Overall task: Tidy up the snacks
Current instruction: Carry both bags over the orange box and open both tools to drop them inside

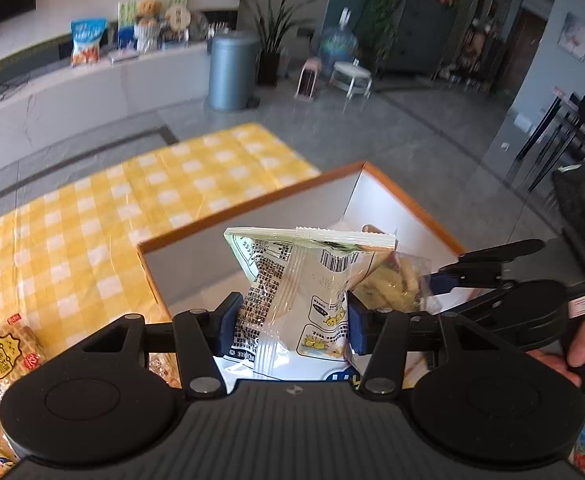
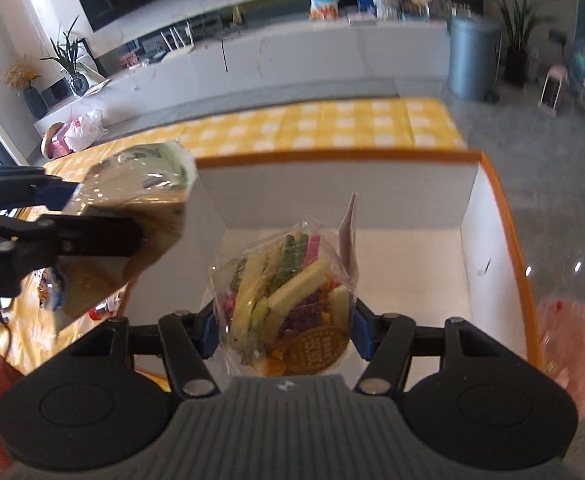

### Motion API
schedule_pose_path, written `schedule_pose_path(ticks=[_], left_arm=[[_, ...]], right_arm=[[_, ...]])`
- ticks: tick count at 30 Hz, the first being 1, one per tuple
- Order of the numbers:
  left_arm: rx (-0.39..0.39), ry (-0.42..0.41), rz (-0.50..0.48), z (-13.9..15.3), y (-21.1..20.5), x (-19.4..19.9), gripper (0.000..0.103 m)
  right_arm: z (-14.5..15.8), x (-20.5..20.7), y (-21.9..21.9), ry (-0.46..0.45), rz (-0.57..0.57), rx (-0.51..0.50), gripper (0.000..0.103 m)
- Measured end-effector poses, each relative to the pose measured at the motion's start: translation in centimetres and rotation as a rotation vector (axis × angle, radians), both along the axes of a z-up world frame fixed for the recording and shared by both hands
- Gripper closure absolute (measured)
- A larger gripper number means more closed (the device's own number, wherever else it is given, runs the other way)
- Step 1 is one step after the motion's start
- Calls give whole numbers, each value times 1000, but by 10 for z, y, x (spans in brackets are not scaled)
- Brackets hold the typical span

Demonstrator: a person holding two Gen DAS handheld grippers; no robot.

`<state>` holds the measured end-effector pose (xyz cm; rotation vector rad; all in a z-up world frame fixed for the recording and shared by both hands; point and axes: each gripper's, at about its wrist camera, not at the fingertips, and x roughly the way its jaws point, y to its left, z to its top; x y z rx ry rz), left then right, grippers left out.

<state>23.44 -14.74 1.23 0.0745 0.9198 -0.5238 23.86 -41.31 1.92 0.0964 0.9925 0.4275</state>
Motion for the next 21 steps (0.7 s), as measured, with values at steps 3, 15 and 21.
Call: schedule_pose_path(ticks=[3, 15, 21], left_arm=[[46, 52, -22, -17, -12, 12, 43], [250, 198, -80, -59, -40, 29, 43], [262, 235, -100, -63, -44, 36, 37]], right_arm=[[-12, 13, -14, 80, 1, 97, 42], [-50, 44, 0, 200, 160, -54, 42], [-63, 53, 16, 236, 230, -124, 40]])
